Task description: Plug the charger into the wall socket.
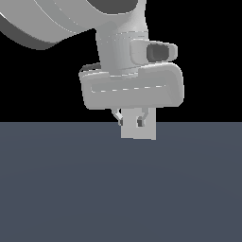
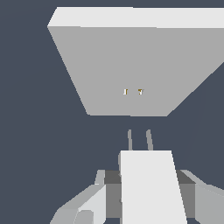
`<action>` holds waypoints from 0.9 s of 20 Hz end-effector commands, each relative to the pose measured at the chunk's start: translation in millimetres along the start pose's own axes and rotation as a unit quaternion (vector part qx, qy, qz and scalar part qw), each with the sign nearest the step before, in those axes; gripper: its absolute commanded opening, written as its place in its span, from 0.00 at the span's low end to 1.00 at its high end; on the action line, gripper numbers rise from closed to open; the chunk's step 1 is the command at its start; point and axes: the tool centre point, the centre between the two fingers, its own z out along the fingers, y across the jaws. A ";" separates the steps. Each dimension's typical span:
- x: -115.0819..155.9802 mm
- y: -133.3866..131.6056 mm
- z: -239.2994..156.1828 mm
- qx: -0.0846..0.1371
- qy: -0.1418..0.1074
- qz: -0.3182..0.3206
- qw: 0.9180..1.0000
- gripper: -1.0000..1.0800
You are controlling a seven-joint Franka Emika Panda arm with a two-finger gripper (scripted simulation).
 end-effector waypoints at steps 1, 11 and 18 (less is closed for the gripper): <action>1.0 -1.0 -0.8 -0.003 0.000 0.004 1.000 0.00; 1.8 -2.7 -1.4 -0.005 -0.001 0.009 1.000 0.00; 8.9 -2.3 2.2 -0.006 -0.001 0.009 1.000 0.00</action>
